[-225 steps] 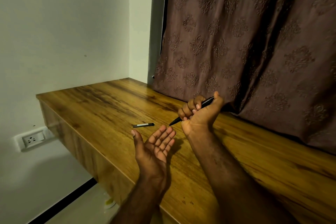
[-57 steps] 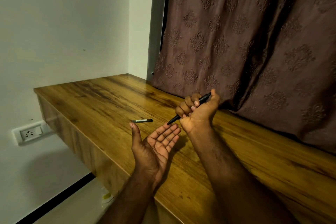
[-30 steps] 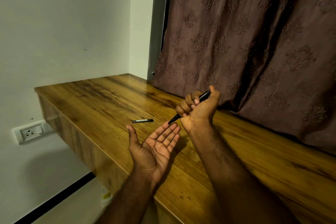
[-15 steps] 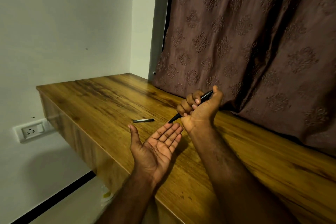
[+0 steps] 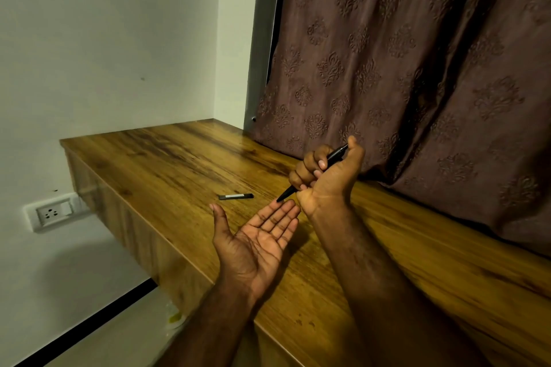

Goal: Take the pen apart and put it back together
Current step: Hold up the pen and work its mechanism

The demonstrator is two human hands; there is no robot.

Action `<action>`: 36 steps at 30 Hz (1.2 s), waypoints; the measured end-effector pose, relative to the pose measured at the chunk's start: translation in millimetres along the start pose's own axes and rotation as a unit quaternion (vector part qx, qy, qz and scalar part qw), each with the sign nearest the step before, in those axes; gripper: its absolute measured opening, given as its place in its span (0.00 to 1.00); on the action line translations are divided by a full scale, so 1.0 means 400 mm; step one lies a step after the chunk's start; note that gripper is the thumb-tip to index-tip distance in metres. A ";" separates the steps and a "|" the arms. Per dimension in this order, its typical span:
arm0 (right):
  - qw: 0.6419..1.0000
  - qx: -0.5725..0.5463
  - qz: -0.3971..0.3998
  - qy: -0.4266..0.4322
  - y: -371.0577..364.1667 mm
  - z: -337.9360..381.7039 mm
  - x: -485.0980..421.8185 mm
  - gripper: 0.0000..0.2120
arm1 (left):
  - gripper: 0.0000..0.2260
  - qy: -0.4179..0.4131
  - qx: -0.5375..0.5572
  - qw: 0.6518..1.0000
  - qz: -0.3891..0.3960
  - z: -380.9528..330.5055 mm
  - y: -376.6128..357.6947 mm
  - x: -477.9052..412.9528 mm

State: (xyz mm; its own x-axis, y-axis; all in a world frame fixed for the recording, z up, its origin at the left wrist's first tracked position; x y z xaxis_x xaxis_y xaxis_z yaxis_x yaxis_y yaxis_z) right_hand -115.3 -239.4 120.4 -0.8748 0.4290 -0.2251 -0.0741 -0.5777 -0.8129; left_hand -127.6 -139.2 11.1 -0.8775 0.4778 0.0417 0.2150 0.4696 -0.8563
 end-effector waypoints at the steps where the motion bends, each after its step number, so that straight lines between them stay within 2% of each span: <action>1: 1.000 -0.002 0.004 0.000 -0.001 0.000 0.001 0.28 | 0.47 -0.001 0.000 1.000 0.000 0.000 0.000 0.000; 36: 1.000 0.014 -0.021 0.006 -0.008 0.003 0.013 0.27 | 0.47 0.002 -0.005 1.000 0.009 -0.001 -0.003 -0.001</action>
State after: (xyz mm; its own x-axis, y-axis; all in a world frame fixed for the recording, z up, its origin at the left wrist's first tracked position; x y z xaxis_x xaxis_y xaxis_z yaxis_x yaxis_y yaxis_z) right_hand -120.2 -236.0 122.4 -0.8648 0.4617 -0.1973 -0.1247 -0.5781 -0.8064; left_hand -127.4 -139.6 12.2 -0.8720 0.4887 0.0288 0.2345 0.4685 -0.8518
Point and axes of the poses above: each hand's wrist, its own x-axis away from the middle knuckle, its own y-axis out of the back of the hand, z = x × y, the point moved 6 cm from there along -x, towards the middle knuckle, and after that the axes turned 9 degrees about -x, right-handed, at the moved point
